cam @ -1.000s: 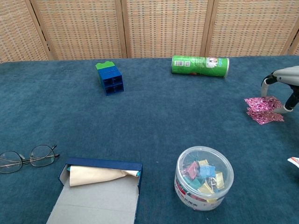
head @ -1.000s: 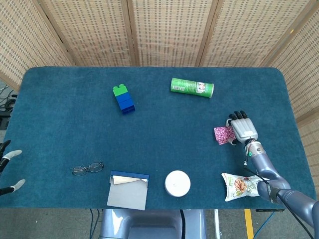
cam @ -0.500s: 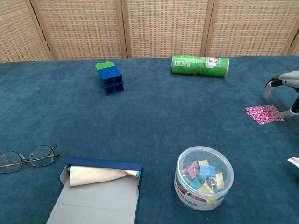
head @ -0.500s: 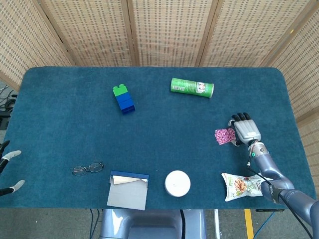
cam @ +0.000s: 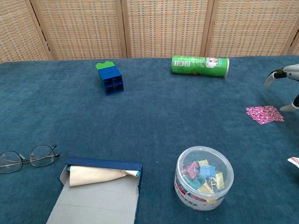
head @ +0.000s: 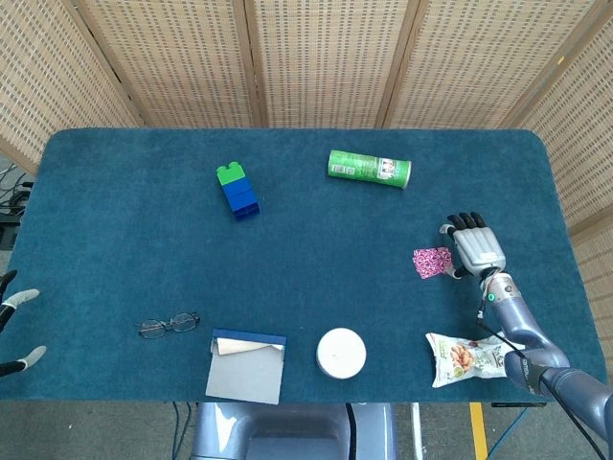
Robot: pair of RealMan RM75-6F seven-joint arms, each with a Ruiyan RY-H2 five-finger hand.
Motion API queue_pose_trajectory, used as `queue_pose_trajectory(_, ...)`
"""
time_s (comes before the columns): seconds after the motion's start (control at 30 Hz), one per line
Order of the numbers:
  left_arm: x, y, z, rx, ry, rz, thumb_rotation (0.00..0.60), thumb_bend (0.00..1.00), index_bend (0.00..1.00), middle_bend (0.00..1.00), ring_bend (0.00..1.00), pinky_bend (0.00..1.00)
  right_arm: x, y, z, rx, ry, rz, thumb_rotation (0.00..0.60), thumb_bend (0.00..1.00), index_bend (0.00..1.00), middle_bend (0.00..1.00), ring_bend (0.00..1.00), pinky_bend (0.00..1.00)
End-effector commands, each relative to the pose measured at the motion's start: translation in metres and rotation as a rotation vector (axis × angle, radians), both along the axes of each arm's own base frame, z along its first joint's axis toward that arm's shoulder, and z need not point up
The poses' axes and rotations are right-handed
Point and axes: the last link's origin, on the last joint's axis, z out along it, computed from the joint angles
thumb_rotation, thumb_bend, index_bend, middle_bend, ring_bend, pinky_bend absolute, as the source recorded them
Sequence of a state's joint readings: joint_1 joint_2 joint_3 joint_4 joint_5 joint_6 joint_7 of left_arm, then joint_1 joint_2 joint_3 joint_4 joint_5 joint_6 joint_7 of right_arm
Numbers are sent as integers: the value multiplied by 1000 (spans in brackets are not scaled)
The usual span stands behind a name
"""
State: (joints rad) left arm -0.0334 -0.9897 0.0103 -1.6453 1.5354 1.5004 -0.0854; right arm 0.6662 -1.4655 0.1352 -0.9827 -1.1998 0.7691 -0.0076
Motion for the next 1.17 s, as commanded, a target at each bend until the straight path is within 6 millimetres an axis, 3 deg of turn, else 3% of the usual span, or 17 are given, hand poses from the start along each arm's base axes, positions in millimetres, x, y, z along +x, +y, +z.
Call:
queue_pose_trajectory(0.03, -1, 0, 0, 0, -1, 1, 600, 178, 224, 32, 0, 26, -1, 10, 14, -67, -41, 0, 600, 296, 214, 100, 0, 0)
queue_pose_trajectory(0.37, -3, 1, -2, 18, 1, -21, 600, 179, 224, 33, 0, 24, -2, 60, 45, -230, -87, 21, 600, 311, 214, 100, 0, 0)
queue_pose_trajectory(0.8, -8, -1, -6, 7, 6, -36, 600, 179, 225, 33, 0, 24, -11, 135, 65, -335, -133, 51, 600, 311, 214, 100, 0, 0)
queue_pose_trajectory(1.17, -5, -3, -9, -14, -6, -48, 600, 180, 224, 33, 0, 24, -8, 167, 73, -370, -147, 81, 600, 264, 214, 100, 0, 0)
